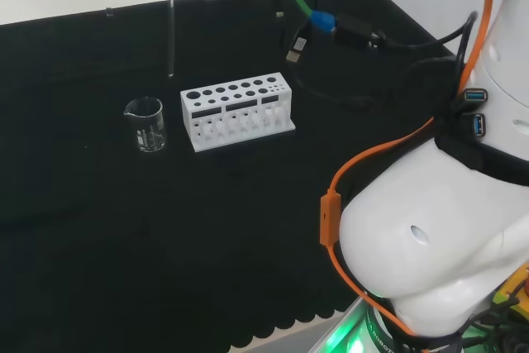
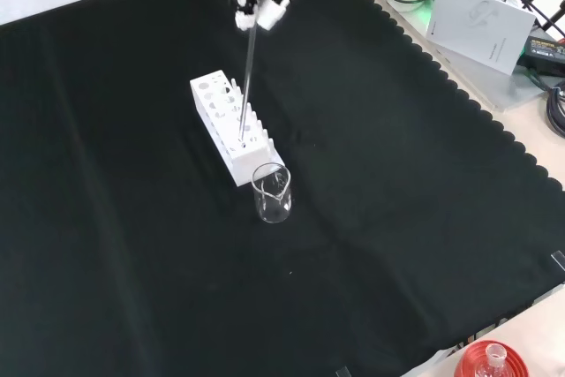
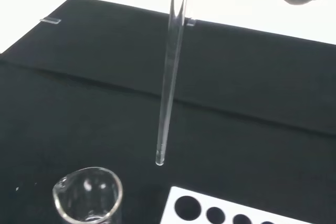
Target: Put the glass rod back on the white test tube rack.
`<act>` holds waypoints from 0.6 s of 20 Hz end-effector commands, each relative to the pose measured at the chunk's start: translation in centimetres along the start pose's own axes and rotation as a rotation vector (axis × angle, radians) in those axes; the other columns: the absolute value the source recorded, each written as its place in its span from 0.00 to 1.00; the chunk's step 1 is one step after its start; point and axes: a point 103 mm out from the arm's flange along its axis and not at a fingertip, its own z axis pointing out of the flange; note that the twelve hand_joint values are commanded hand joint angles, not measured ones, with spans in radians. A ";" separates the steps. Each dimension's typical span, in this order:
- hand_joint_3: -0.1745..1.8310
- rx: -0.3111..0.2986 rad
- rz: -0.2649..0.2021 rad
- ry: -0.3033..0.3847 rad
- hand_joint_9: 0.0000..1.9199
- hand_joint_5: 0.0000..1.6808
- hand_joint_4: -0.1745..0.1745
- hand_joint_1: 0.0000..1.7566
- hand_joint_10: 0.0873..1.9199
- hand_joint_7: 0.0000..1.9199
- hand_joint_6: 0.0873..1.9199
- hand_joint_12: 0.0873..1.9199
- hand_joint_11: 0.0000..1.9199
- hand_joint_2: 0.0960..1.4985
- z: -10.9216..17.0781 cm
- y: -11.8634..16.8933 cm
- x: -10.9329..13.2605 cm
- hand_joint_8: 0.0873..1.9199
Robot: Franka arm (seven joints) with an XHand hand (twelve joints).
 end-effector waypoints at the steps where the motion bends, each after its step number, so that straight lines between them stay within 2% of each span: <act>1: 0.00 -0.008 0.033 0.017 0.89 0.84 0.00 0.76 0.09 0.86 0.01 0.18 0.86 0.66 -0.6 -0.7 -3.3 0.00; 9: 0.00 -0.003 0.068 0.009 0.89 0.84 0.00 0.76 0.09 0.86 0.02 0.18 0.86 0.66 0.2 -1.0 -6.9 0.00; 12: 0.00 -0.002 0.072 0.004 0.89 0.84 0.00 0.76 0.09 0.86 0.02 0.18 0.86 0.66 0.2 -1.1 -7.5 0.00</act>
